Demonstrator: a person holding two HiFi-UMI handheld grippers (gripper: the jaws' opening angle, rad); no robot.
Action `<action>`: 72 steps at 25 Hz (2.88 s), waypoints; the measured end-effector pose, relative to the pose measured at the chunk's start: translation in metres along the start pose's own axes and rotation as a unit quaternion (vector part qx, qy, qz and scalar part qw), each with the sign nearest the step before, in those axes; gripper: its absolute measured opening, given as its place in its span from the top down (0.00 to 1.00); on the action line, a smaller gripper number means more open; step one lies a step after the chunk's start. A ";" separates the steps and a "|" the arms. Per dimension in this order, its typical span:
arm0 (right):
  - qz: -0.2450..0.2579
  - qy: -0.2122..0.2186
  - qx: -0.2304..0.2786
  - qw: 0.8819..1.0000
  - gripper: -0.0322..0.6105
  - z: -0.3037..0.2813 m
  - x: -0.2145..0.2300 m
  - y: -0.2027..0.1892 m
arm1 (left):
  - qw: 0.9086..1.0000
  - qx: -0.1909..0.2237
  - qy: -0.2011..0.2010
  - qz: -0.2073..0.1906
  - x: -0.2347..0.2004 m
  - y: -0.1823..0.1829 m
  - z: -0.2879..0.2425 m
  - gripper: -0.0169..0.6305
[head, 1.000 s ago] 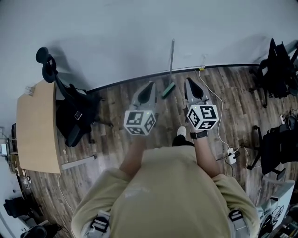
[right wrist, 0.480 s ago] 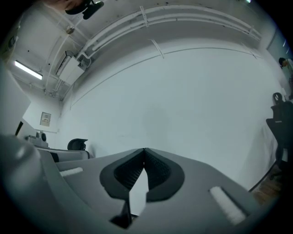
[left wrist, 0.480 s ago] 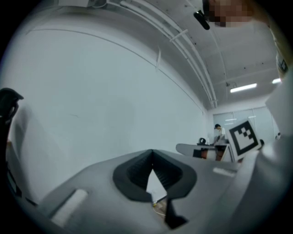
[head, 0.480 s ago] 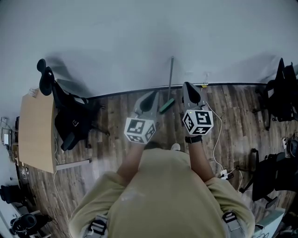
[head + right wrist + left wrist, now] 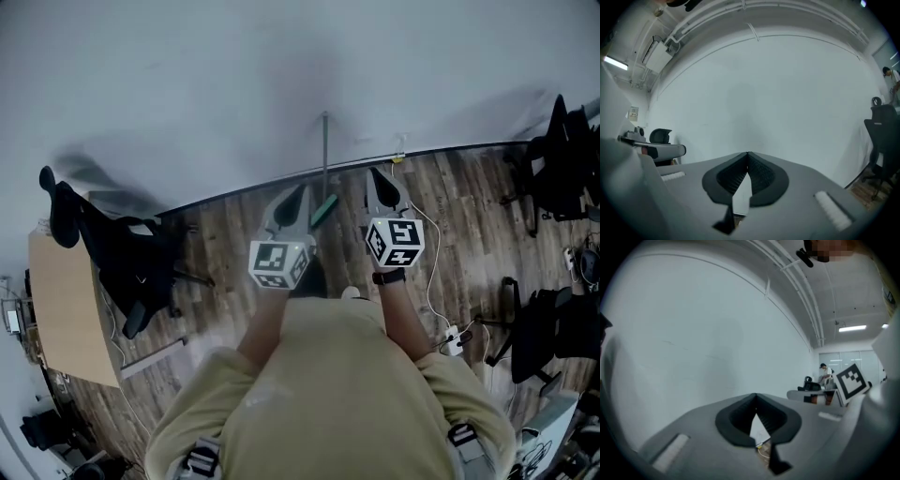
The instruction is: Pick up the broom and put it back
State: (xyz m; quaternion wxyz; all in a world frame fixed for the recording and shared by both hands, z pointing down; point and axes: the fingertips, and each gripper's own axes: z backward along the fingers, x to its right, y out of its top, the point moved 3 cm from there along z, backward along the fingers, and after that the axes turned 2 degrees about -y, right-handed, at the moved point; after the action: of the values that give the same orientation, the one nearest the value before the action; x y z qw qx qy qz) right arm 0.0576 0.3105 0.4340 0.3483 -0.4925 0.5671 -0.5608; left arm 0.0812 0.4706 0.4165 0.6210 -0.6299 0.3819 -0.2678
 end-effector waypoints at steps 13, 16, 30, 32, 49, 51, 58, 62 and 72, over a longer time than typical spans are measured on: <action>0.059 -0.047 -0.043 0.996 0.94 -0.135 -0.031 -0.013 | 0.998 0.006 -0.053 0.029 -0.148 0.001 -0.095 0.97; 0.047 -0.054 -0.081 0.994 0.94 -0.155 -0.033 -0.045 | 0.998 -0.017 -0.053 0.037 -0.162 -0.021 -0.096 0.97; 0.025 -0.013 -0.220 0.975 0.94 -0.229 -0.012 -0.164 | 0.993 -0.086 -0.028 0.075 -0.200 -0.119 -0.151 0.97; 0.014 -0.016 -0.234 0.972 0.94 -0.234 0.003 -0.180 | 0.991 -0.103 -0.031 0.080 -0.197 -0.133 -0.160 0.97; -0.092 -0.023 -0.311 0.946 0.87 -0.298 0.081 -0.305 | 0.980 -0.175 -0.005 0.095 -0.238 -0.217 -0.226 0.97; -0.096 -0.015 -0.322 0.942 0.82 -0.309 0.079 -0.322 | 0.979 -0.182 -0.006 0.097 -0.239 -0.227 -0.231 0.97; -0.101 0.001 -0.338 0.936 0.60 -0.361 0.081 -0.370 | 0.976 -0.192 -0.004 0.105 -0.244 -0.247 -0.247 0.97; -0.094 0.004 -0.349 0.933 0.53 -0.391 0.090 -0.393 | 0.974 -0.198 0.005 0.108 -0.252 -0.256 -0.250 0.97; -0.100 -0.002 -0.353 0.930 0.56 -0.453 0.113 -0.436 | 0.971 -0.210 0.032 0.105 -0.269 -0.267 -0.233 0.97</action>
State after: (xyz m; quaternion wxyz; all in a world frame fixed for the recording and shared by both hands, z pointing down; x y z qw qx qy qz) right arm -0.3288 0.3858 0.9364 0.0957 -0.6390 0.6758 -0.3548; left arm -0.2204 0.5376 0.7364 0.4870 -0.6938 0.5133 -0.1344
